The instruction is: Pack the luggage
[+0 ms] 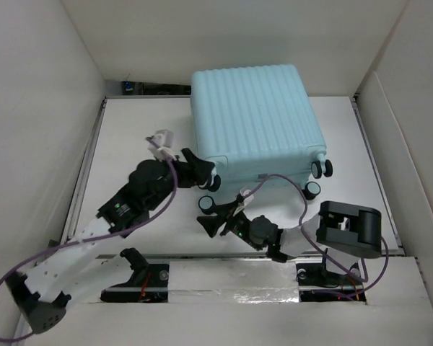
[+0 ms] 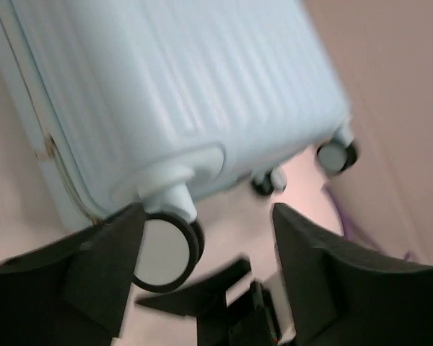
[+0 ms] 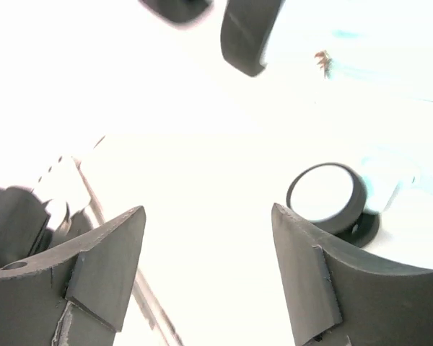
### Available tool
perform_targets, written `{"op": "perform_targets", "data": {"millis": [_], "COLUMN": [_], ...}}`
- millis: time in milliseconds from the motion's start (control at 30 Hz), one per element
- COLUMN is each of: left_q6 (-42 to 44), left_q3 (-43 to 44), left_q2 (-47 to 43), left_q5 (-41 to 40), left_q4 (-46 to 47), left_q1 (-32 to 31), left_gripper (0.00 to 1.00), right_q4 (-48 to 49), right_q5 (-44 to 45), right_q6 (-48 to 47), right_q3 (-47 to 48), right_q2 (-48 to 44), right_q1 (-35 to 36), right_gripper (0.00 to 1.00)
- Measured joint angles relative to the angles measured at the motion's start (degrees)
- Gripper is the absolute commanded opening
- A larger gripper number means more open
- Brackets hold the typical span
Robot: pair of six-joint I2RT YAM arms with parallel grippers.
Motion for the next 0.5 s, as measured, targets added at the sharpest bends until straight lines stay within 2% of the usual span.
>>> {"op": "perform_targets", "data": {"millis": [33, 100, 133, 167, 233, 333, 367, 467, 500], "left_q6": [0.0, -0.2, -0.3, -0.6, -0.9, -1.5, -1.5, -1.5, -1.4], "left_q3": [-0.6, -4.0, -5.6, -7.5, -11.4, -18.1, -20.1, -24.2, -24.8], "left_q2": [-2.2, -9.1, -11.7, -13.7, -15.0, -13.3, -12.7, -9.6, -9.1], "left_q5": [-0.6, -2.0, -2.5, -2.8, -2.5, -0.8, 0.0, 2.5, 3.1], "left_q4": [1.2, 4.7, 5.0, 5.5, 5.7, 5.2, 5.2, 5.4, 5.7], "left_q1": [0.9, 4.2, 5.2, 5.8, 6.1, 6.2, 6.2, 6.2, 6.2], "left_gripper": [0.52, 0.4, 0.29, 0.25, 0.2, 0.22, 0.25, 0.34, 0.34], "right_q4": [-1.3, -4.1, -5.9, -8.3, -13.6, -23.7, -27.8, -38.7, -42.1], "right_q5": [-0.3, -0.6, -0.7, -0.7, -0.4, 1.1, 1.7, 4.6, 5.7], "right_q6": [-0.2, -0.3, -0.5, -0.4, -0.7, -1.7, -2.0, -3.7, -4.3], "right_q3": [-1.1, -2.5, -3.2, -3.8, -4.1, -3.4, -2.6, 1.4, 3.0], "right_q2": [-1.9, -4.9, -6.9, -9.1, -13.7, -21.8, -24.5, -31.3, -33.1], "right_q1": [0.6, 1.6, 2.1, 2.4, 2.9, 3.5, 3.5, 3.7, 3.8], "right_gripper": [0.41, 0.16, 0.06, 0.0, 0.0, 0.24, 0.46, 0.7, 0.73]}}
